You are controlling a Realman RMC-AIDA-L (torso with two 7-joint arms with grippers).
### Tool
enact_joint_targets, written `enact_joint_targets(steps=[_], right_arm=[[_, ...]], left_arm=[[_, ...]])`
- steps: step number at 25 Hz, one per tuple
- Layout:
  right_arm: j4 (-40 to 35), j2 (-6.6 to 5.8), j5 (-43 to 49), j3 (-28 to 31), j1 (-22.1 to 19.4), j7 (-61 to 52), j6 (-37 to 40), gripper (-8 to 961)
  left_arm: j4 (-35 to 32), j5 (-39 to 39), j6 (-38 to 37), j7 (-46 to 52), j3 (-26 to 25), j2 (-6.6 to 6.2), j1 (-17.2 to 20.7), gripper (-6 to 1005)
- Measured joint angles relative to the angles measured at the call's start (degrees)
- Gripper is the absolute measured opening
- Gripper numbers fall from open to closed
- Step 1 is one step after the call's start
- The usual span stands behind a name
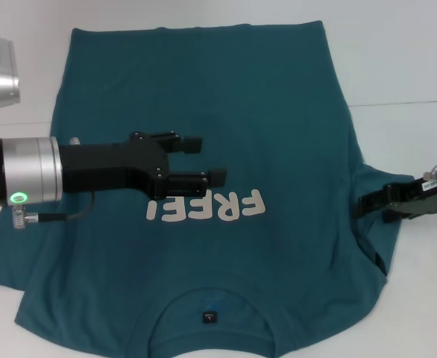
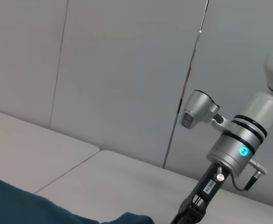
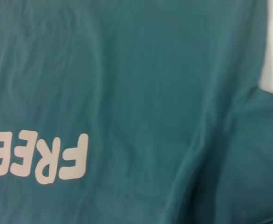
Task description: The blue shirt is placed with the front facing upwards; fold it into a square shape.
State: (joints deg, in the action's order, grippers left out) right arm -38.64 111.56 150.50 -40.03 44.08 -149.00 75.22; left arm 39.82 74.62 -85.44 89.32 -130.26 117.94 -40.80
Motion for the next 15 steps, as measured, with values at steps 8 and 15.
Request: enact_joint_targets(steps=[8, 15], right_arm=[[-0.65, -0.89, -0.04, -1.04, 0.45, -0.37, 0.47, 688], [-2.81, -3.69, -0.15, 0.66, 0.57, -1.63, 4.89, 682]], left_arm=[[-0.01, 0.00, 0.02, -0.07, -0.12, 0.00, 0.20, 844], [-0.10, 0.00, -0.11, -0.11, -0.45, 0.00, 0.22, 844]])
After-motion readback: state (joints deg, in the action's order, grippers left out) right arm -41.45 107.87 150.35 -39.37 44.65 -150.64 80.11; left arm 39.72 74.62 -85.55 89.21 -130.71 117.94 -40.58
